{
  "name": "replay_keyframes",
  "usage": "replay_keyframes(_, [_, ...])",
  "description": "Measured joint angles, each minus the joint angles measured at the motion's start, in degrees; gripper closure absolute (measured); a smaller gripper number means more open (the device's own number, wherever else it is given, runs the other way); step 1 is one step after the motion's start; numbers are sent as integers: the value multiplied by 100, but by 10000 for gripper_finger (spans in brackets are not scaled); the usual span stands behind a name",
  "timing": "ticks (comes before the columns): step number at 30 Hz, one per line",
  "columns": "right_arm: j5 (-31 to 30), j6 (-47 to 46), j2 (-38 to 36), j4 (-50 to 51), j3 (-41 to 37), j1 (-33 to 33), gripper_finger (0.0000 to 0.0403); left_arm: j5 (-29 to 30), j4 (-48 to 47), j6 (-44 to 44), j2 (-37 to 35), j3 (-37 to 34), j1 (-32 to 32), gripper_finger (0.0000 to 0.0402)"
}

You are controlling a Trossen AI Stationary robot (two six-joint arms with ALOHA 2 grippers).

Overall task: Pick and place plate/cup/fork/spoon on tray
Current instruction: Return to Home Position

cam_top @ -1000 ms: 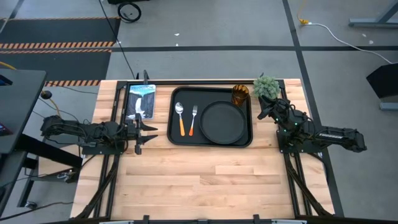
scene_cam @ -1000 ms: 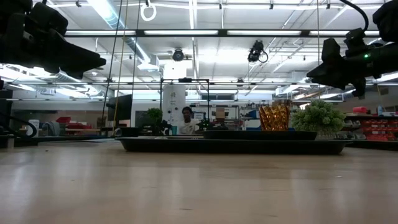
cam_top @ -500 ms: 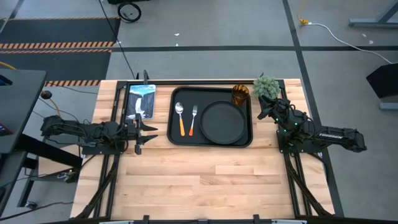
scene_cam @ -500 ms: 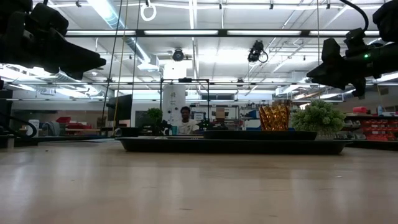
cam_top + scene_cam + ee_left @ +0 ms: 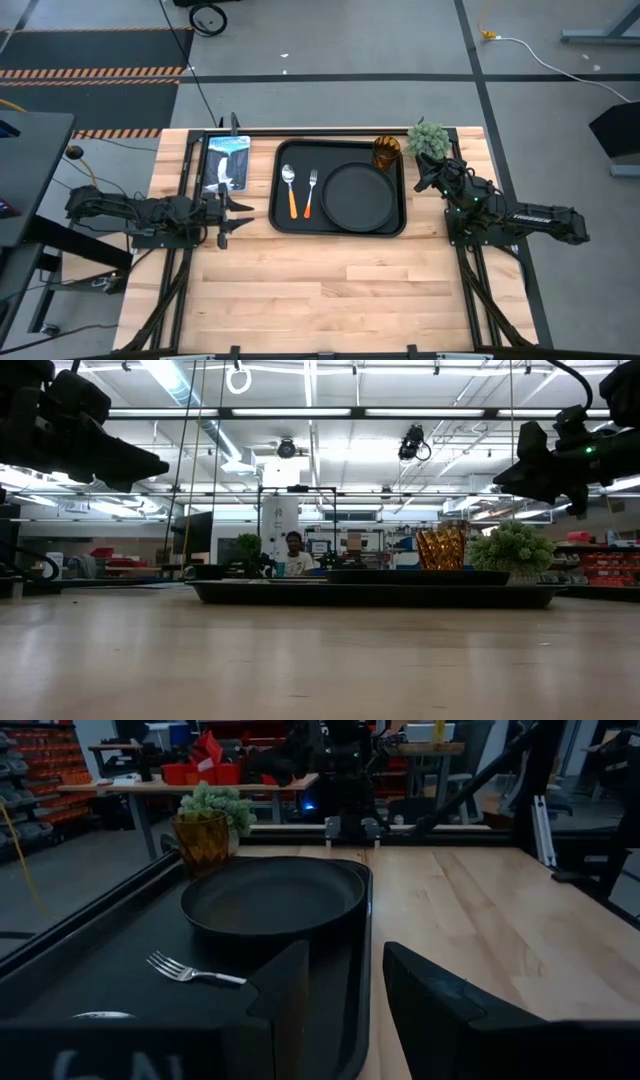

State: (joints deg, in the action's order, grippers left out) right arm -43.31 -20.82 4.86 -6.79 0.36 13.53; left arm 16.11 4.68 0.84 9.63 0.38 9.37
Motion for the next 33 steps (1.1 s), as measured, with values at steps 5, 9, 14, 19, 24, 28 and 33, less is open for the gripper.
replay_keyframes(5, [0,0,0,-4,0,1,271,16,106,0,0,0,2,260])
replay_keyframes(9, [-2,-1,0,-7,0,-1,271,16,116,-2,0,0,2,260])
replay_keyframes(14, [-2,0,0,-11,0,0,271,16,128,-2,4,0,2,260])
replay_keyframes(19, [-2,0,0,-13,0,-1,271,14,132,0,7,0,0,260])
replay_keyframes(24, [-2,0,0,-15,0,0,271,14,134,2,7,0,2,260])
replay_keyframes(28, [-2,0,0,-15,0,-1,271,14,136,1,7,0,0,260])
replay_keyframes(33, [-2,0,0,-17,0,0,271,14,136,2,7,0,2,260])
